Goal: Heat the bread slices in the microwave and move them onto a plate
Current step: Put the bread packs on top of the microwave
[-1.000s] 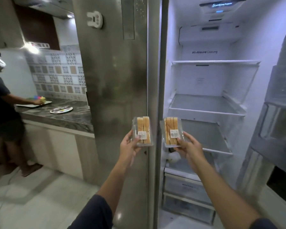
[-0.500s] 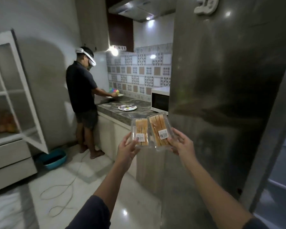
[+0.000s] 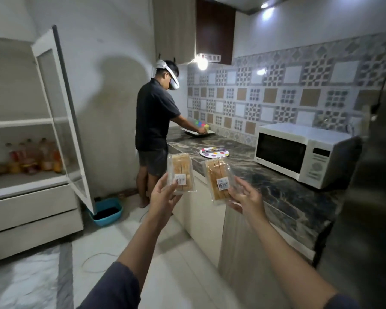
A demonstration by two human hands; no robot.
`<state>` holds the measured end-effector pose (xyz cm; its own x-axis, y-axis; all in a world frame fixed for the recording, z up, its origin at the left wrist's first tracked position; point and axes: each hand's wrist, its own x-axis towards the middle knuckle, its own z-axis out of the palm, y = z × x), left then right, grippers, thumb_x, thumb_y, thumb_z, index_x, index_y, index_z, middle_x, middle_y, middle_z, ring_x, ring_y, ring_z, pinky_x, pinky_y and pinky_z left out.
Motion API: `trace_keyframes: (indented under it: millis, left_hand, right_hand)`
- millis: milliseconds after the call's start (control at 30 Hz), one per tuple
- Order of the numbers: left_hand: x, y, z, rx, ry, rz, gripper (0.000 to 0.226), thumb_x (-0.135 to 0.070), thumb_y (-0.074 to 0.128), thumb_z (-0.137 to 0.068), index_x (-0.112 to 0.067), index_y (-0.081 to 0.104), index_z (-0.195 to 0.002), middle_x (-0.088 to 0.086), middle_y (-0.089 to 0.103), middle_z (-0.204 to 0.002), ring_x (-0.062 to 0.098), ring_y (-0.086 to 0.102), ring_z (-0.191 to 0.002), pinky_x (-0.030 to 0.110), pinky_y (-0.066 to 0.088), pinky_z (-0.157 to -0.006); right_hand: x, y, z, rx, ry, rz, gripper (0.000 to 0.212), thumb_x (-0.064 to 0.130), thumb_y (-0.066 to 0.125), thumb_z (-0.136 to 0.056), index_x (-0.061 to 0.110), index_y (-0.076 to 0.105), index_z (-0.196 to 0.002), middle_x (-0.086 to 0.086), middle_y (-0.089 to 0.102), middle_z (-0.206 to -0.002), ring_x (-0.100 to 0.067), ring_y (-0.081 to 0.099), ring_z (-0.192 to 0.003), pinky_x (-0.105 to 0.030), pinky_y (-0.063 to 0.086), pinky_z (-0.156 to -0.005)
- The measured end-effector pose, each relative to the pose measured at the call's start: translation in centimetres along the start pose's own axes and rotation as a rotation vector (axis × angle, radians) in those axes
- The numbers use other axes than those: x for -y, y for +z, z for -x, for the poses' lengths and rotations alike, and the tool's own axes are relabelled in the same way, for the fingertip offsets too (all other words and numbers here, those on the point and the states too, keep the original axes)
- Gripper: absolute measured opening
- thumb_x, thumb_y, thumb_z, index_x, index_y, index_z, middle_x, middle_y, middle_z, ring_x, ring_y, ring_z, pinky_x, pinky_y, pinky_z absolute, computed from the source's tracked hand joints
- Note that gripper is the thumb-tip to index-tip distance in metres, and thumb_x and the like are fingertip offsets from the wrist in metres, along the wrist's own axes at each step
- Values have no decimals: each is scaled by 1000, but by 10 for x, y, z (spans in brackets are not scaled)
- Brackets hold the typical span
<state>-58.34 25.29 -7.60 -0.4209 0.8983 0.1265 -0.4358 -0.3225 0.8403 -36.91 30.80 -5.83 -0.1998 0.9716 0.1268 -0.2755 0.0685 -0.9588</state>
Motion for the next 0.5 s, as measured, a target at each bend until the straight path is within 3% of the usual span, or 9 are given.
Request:
trace_keyframes:
  millis: [167, 367, 500]
  left_hand:
    - [18, 11, -79, -44, -6, 12, 51, -5, 55, -89, -15, 40, -137, 9, 66, -112, 21, 67, -97, 26, 58, -67]
    - [34, 32, -184, -15, 7, 17, 53, -6, 57, -88, -14, 39, -137, 6, 68, -107, 16, 70, -91, 28, 58, -74]
    - [55, 44, -255, 23, -25, 56, 52, -3, 53, -89, -12, 37, -138, 8, 65, -106, 16, 70, -85, 27, 58, -74]
  right_hand:
    - [-23, 4, -98, -28, 58, -87, 47, 1, 65, -82, 16, 56, -126, -13, 64, -118, -24, 66, -90, -25, 59, -63]
    - [-31, 0, -212, -120, 56, -240, 47, 2, 67, -80, 18, 58, -124, -10, 67, -107, -23, 67, -80, -26, 58, -62]
    - [-46, -11, -279, -192, 62, -334, 46, -1, 63, -82, 15, 56, -124, -14, 65, -112, -21, 67, -84, -27, 60, -65]
